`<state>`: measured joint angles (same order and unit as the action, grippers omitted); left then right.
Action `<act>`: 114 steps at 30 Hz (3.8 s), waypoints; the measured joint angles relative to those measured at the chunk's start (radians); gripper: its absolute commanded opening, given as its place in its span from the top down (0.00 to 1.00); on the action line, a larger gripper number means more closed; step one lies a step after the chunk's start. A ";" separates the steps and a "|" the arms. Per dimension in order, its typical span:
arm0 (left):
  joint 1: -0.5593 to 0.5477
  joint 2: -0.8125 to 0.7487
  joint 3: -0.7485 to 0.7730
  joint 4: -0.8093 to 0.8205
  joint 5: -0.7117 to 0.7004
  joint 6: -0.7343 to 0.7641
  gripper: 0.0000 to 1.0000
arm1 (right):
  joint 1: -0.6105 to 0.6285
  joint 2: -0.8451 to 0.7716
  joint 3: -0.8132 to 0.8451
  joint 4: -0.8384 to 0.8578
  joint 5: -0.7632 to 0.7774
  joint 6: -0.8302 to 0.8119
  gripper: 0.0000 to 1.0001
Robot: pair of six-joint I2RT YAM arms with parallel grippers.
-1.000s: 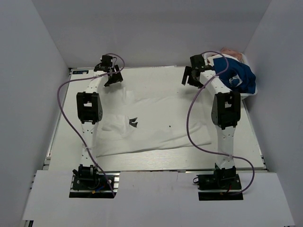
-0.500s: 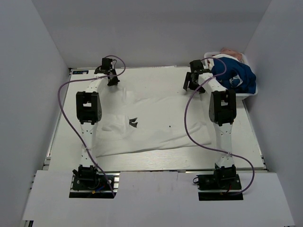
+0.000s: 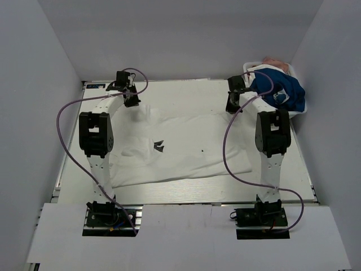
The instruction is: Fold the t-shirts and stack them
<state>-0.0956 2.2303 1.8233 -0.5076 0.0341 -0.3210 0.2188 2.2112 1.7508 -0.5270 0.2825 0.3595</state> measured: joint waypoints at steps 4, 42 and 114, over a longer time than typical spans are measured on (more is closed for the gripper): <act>-0.008 -0.125 -0.121 0.028 0.008 0.003 1.00 | 0.008 -0.092 -0.089 0.076 -0.013 -0.026 1.00; -0.033 0.285 0.390 -0.212 -0.216 0.053 1.00 | 0.025 -0.247 -0.249 0.209 0.007 -0.082 1.00; -0.153 -0.497 -0.769 -0.280 -0.155 -0.479 0.00 | 0.049 -0.700 -0.977 0.398 -0.272 0.032 0.10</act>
<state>-0.2481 1.7332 1.0538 -0.7872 -0.1207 -0.7998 0.2680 1.5108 0.7734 -0.1287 0.0109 0.3920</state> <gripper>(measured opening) 0.997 0.904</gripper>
